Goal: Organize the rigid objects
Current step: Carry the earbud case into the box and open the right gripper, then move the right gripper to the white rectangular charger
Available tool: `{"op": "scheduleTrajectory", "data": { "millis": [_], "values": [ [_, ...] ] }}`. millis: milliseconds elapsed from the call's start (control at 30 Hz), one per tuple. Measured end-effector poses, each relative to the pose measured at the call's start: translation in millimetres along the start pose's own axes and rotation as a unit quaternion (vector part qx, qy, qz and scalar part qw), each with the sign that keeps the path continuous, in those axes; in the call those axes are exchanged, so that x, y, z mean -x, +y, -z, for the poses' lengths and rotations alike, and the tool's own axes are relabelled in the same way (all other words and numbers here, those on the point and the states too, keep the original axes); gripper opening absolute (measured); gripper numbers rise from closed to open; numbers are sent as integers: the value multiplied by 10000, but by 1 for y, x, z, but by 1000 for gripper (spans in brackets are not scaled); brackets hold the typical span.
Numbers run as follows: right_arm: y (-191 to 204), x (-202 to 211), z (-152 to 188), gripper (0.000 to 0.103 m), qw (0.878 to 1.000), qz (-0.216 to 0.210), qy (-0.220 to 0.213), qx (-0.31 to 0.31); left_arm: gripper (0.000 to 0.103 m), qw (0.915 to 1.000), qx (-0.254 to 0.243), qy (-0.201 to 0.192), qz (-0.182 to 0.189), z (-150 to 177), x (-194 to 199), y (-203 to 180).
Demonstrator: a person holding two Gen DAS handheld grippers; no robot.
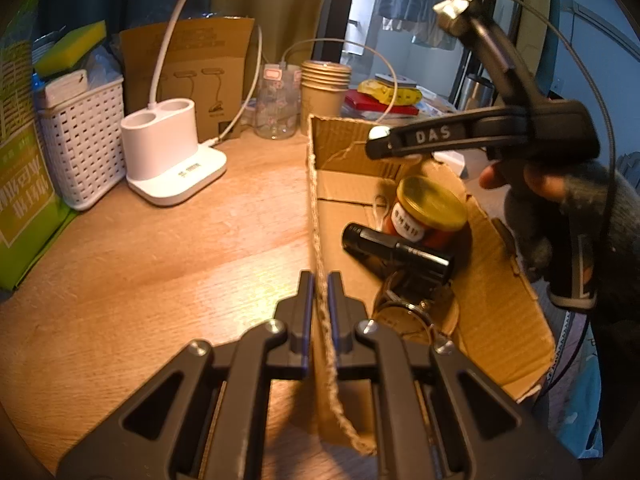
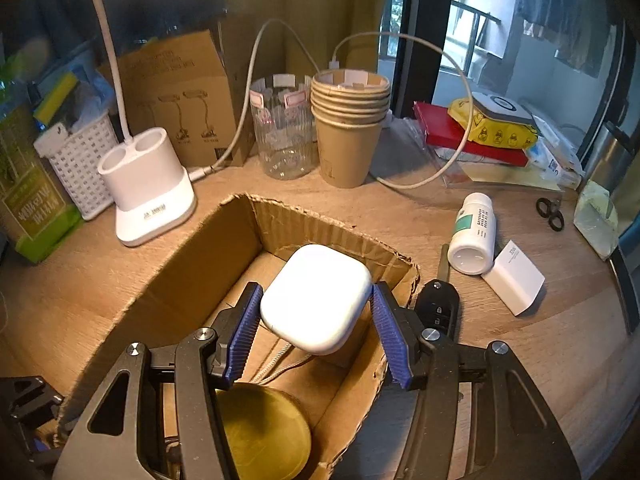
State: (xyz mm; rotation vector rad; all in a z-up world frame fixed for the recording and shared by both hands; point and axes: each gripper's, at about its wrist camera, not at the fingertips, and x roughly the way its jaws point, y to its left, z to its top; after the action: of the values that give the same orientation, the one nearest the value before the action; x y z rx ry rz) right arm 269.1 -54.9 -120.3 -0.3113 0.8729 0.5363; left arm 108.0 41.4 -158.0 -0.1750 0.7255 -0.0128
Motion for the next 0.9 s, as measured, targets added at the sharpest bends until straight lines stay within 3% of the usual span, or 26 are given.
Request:
{"op": "scheduleTrajectory", "data": {
  "millis": [467, 900],
  "values": [
    [5, -10, 1, 64, 9990, 302, 66, 327, 7, 10000, -4, -67, -28, 1, 4, -2],
    [-7, 22, 1, 65, 9987, 311, -384, 154, 7, 9999, -55, -115, -108, 0, 6, -4]
  ]
}}
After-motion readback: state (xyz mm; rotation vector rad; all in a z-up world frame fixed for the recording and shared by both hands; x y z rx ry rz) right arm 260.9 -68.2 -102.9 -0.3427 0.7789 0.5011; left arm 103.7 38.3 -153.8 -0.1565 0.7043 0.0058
